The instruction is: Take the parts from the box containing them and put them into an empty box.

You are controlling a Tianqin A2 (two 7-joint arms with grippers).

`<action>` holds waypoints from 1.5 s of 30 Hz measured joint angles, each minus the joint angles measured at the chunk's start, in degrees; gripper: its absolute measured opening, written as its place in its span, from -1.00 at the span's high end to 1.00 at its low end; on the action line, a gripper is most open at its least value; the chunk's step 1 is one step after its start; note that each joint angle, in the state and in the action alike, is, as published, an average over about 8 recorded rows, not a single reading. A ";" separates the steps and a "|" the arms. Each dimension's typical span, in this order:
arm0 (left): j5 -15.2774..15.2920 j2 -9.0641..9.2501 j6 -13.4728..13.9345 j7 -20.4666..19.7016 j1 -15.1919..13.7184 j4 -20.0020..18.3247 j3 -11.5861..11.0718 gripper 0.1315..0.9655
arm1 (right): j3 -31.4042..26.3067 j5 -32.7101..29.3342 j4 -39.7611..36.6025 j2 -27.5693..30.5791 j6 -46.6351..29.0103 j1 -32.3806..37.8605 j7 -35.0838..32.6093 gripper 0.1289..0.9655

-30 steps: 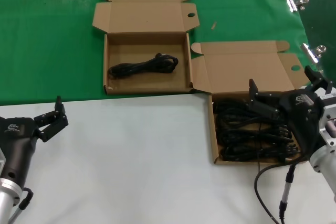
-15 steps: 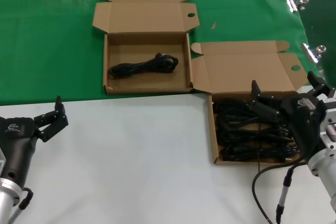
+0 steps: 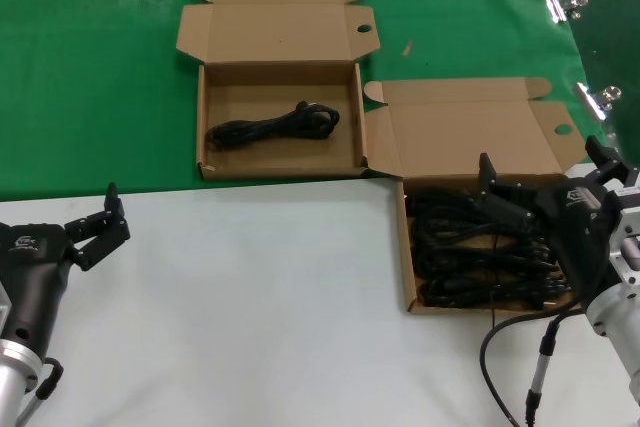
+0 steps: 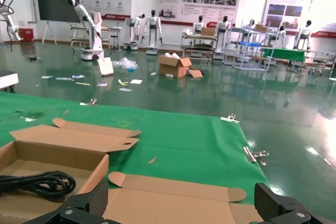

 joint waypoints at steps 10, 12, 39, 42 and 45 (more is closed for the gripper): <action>0.00 0.00 0.00 0.00 0.00 0.00 0.00 -1.00 | 0.00 0.00 0.00 0.00 0.00 0.00 0.00 -1.00; 0.00 0.00 0.00 0.00 0.00 0.00 0.00 -1.00 | 0.00 0.00 0.00 0.00 0.00 0.00 0.00 -1.00; 0.00 0.00 0.00 -0.01 0.00 0.00 0.00 -1.00 | 0.00 0.00 0.00 0.00 0.00 0.00 0.00 -1.00; 0.00 0.00 0.00 -0.01 0.00 0.00 0.00 -1.00 | 0.00 0.00 0.00 0.00 0.00 0.00 0.00 -1.00; 0.00 0.00 0.00 -0.01 0.00 0.00 0.00 -1.00 | 0.00 0.00 0.00 0.00 0.00 0.00 0.00 -1.00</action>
